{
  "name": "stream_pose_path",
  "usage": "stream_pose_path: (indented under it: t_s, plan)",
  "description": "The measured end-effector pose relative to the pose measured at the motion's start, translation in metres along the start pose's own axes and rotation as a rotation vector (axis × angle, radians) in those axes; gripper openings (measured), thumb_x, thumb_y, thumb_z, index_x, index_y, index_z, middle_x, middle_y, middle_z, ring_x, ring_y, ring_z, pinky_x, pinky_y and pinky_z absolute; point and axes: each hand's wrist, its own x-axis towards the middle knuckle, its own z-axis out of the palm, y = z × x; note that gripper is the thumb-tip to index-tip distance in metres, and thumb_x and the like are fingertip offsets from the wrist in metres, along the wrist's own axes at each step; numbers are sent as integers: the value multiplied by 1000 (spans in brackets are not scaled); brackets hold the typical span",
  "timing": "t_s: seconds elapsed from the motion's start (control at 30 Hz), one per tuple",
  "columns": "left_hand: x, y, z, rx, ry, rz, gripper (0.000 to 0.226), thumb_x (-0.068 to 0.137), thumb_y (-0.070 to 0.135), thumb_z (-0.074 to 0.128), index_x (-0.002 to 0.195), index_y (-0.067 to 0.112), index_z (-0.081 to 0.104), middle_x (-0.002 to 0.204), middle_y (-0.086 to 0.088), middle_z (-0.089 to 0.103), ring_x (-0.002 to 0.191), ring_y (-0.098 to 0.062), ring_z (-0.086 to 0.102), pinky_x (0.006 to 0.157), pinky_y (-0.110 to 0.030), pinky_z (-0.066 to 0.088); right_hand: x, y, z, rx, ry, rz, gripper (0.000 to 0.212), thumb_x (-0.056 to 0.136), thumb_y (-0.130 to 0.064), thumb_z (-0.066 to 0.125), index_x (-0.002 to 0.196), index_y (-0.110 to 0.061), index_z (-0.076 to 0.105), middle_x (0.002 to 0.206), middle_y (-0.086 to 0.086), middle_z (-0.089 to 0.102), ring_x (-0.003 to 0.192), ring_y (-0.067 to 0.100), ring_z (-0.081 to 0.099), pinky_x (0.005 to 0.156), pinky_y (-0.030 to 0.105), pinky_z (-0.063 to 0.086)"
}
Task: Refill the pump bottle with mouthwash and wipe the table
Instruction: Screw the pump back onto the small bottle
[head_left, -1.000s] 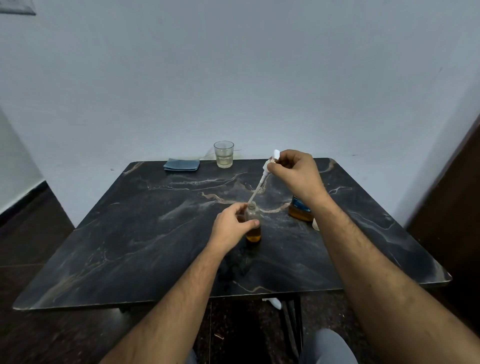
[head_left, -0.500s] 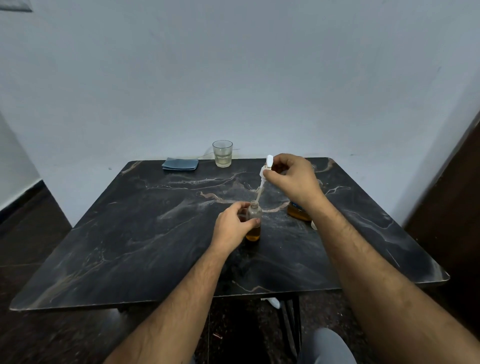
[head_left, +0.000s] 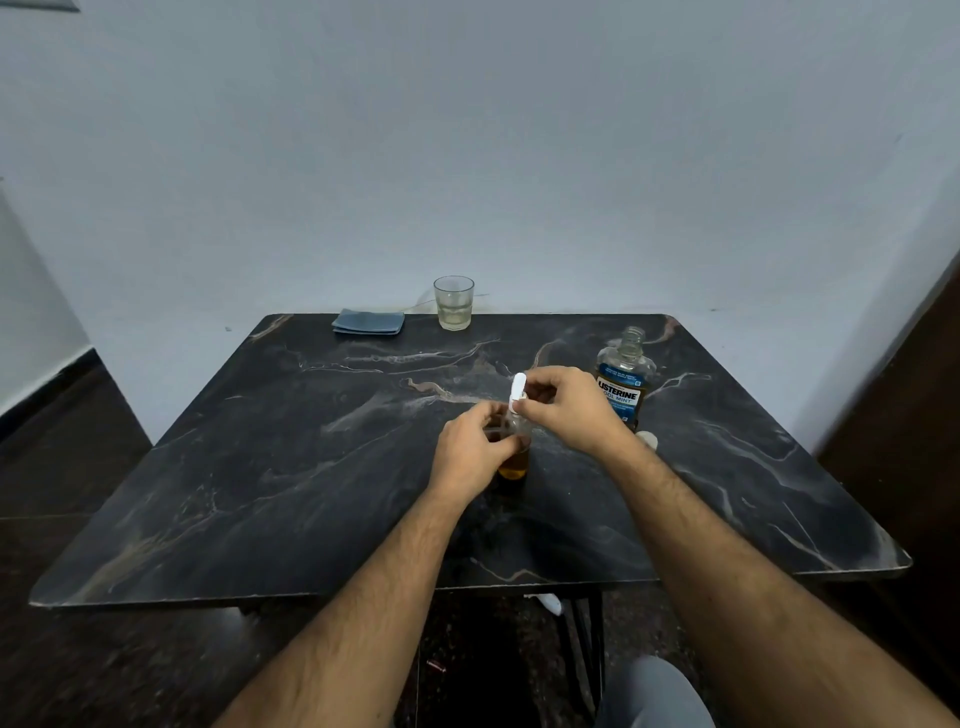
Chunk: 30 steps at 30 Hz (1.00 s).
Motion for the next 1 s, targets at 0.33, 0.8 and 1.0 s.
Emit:
stream_pose_path:
  t_s: [0.33, 0.8, 1.0]
  plan:
    - [-1, 2, -2, -2, -6, 9, 44, 78, 33, 82, 118, 29, 64, 102, 16, 68, 99, -2, 63, 90, -25, 50, -2, 5, 6, 282, -30, 155, 40, 85, -24, 74, 122, -16, 62, 109, -2, 68, 102, 14, 64, 87, 27, 53]
    - [3, -1, 0, 7, -16, -7, 48, 78, 32, 82, 121, 28, 63, 109, 12, 70, 102, -5, 65, 90, -26, 50, 3, 4, 0, 483, -78, 167, 72, 83, 1, 69, 146, -16, 38, 105, 4, 70, 104, 16, 66, 99, 37, 51]
    - [4, -1, 0, 3, -9, -3, 43, 76, 32, 83, 114, 31, 65, 104, 12, 72, 100, -4, 67, 92, -31, 54, 1, 4, 4, 407, -32, 176, 88, 78, -9, 81, 149, -21, 31, 105, 12, 69, 103, 21, 67, 101, 42, 50]
